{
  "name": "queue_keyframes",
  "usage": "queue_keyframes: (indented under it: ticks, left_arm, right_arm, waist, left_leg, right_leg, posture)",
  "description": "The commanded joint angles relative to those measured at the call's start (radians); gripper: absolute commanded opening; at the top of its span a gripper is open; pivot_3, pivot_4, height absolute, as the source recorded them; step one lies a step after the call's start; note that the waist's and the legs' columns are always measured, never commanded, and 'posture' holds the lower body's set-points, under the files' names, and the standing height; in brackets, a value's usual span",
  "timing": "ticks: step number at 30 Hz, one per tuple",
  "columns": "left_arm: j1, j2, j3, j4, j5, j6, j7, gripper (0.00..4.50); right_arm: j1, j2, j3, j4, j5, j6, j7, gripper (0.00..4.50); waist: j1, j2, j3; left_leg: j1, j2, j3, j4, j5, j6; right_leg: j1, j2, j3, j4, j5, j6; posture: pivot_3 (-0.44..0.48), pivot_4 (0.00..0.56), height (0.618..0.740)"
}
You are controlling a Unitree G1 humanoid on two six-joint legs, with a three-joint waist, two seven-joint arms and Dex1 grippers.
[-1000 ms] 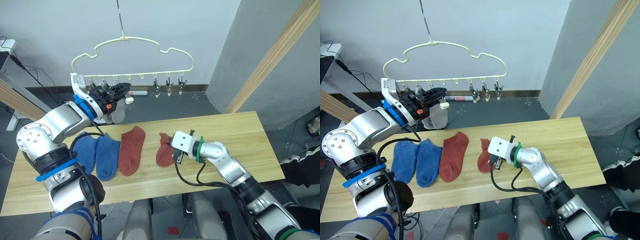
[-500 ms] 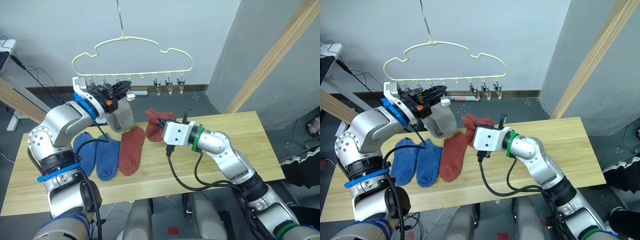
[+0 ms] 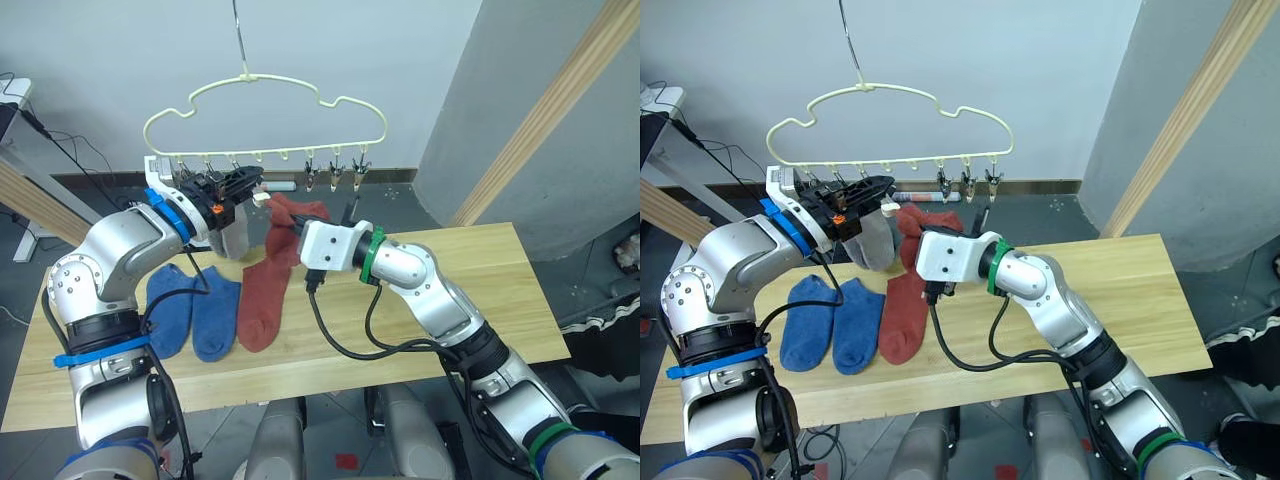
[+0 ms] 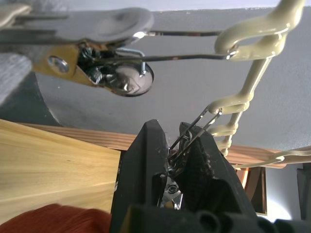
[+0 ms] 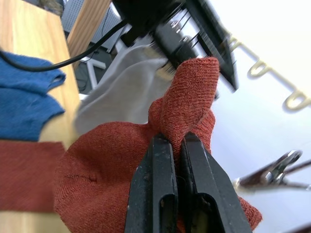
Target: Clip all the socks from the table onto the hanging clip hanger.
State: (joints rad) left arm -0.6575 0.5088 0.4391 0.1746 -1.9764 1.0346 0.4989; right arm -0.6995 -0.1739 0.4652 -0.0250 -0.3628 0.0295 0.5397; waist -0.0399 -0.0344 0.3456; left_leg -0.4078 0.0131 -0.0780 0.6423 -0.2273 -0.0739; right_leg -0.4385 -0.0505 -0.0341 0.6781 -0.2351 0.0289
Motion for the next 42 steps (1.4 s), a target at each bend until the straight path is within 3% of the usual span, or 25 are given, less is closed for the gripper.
queue_keyframes:
  ticks: [1,15,25,26,36,38,42]
  left_arm:
    - [0.035,0.018,-0.02,0.008,0.005,-0.02,0.009,0.33]
    - [0.057,0.037,-0.058,-0.012,0.006,-0.046,-0.027,0.33]
    - [0.077,0.082,-0.092,-0.059,0.091,-0.017,-0.153,0.33]
    - [0.079,0.08,-0.091,-0.06,0.083,-0.021,-0.155,1.04]
    - [0.111,0.117,-0.067,-0.13,0.035,-0.056,-0.123,4.01]
    - [0.13,0.153,-0.073,-0.175,0.068,-0.029,-0.167,4.5]
    - [0.249,0.247,-0.09,-0.349,0.083,0.034,-0.249,4.5]
  right_arm:
    - [-0.014,0.014,0.004,-0.014,0.002,-0.026,-0.004,0.02]
    - [-0.051,0.053,0.033,0.013,-0.029,-0.025,-0.011,0.02]
    - [-0.069,0.066,0.032,0.028,-0.052,-0.017,-0.018,0.02]
    - [-0.069,0.066,0.031,0.029,-0.052,-0.017,-0.018,0.0]
    - [-0.04,0.096,-0.005,0.035,0.018,0.044,0.005,0.0]
    - [-0.031,0.101,-0.011,0.034,0.045,0.062,0.021,0.55]
    - [0.019,0.069,-0.04,0.019,0.097,0.098,0.059,1.88]
  waist:
    - [0.0,0.0,0.0]
    - [0.0,0.0,0.0]
    - [0.001,0.0,0.0]
    - [0.001,0.0,0.0]
    - [0.007,-0.001,0.001]
    - [0.009,-0.003,0.001]
    - [0.011,-0.003,0.002]
  left_leg:
    - [0.0,0.0,0.0,0.0,0.0,0.0]
    - [0.0,0.0,0.0,-0.001,0.0,0.0]
    - [0.0,0.0,0.0,-0.005,0.001,-0.002]
    - [0.0,0.0,0.0,-0.005,0.001,-0.002]
    - [-0.006,0.001,-0.002,-0.01,0.002,-0.003]
    - [-0.008,0.001,-0.003,-0.011,0.002,-0.003]
    - [-0.009,0.0,-0.002,-0.013,0.002,-0.004]
  right_leg:
    - [0.0,0.0,0.0,0.0,0.0,0.0]
    - [0.0,0.0,0.0,-0.001,0.0,0.0]
    - [-0.001,0.0,0.0,-0.005,0.0,0.0]
    - [-0.001,0.0,0.0,-0.005,0.0,0.0]
    - [-0.004,-0.002,-0.003,-0.013,0.001,-0.002]
    - [-0.004,-0.002,-0.004,-0.015,0.003,-0.005]
    - [-0.005,-0.003,-0.003,-0.018,0.003,-0.005]
  posture:
    - [-0.048,0.357,0.74]
    - [-0.046,0.351,0.74]
    - [-0.045,0.345,0.74]
    - [-0.045,0.345,0.74]
    - [-0.033,0.348,0.74]
    - [-0.028,0.349,0.74]
    - [0.001,0.352,0.74]
